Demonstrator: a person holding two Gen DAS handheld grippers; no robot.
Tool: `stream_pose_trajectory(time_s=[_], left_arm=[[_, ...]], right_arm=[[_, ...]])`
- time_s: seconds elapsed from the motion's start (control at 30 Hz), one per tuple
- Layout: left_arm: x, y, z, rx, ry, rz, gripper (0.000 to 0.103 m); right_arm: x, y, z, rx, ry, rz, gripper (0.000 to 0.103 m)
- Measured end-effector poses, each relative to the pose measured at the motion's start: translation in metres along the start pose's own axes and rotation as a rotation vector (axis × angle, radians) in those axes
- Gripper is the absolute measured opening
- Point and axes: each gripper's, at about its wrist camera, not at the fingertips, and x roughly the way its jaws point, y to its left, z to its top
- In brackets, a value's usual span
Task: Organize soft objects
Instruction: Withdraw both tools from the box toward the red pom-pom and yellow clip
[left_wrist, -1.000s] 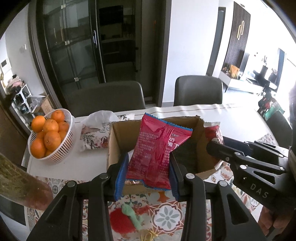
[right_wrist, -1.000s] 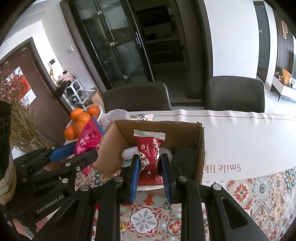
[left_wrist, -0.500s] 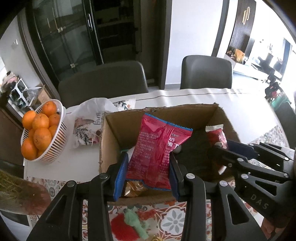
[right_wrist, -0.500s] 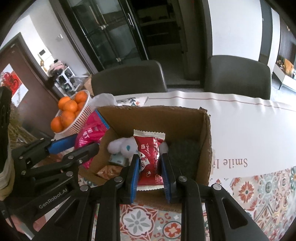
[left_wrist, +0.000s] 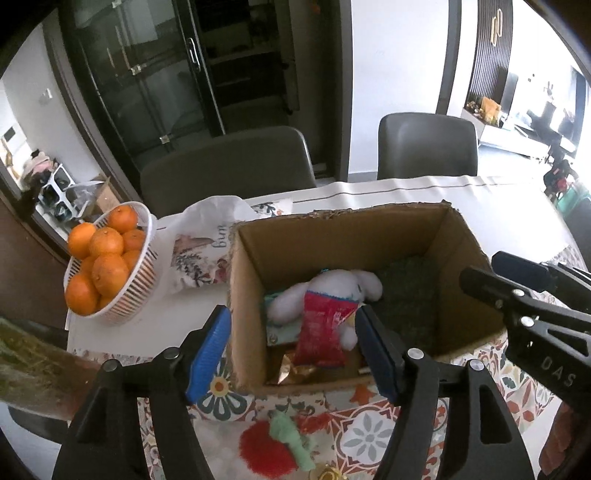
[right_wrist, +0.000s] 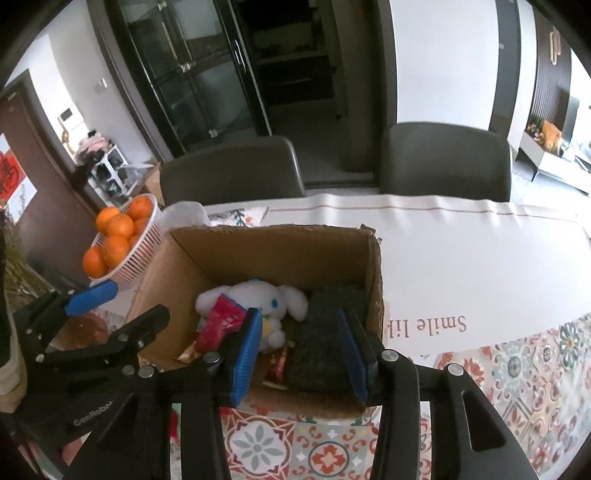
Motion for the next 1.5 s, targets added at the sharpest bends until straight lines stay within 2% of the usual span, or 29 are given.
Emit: stream_pose_trajectory(time_s=[0.17,0.27,0.4,0.8,1.23,1.5], left_arm=[[-0.022,0.008,-0.013,-0.012,-0.021,-0.002,0.073],[-0.037,0.012,-0.021,-0.015,-0.034,-0.006,0.075],[-0.057,0.018,-0.035,-0.008,-0.06,-0.001,0.079],[-0.095,0.036,-0.08,0.005,-0.104,0.03,0.082],[-0.104,0.044,-0.131,0.027,-0.087,0.076,0.084],[-0.092,0.052,-0.146,0.125,-0.062,0.02,0.084]], right_arm=[[-0.022,0.009,-0.006,0.004,-0.036,-0.03,0.045],[-0.033,0.016,-0.011,0.003,-0.047,-0.033,0.048],[-0.047,0.027,-0.022,-0.005,-0.062,-0.015,0.05],[-0.075,0.058,-0.06,-0.012,-0.086,0.001,0.051],[-0.083,0.081,-0.108,-0.018,-0.061,0.039,0.051],[-0.073,0.092,-0.134,0.022,-0.033,0.038,0.051]])
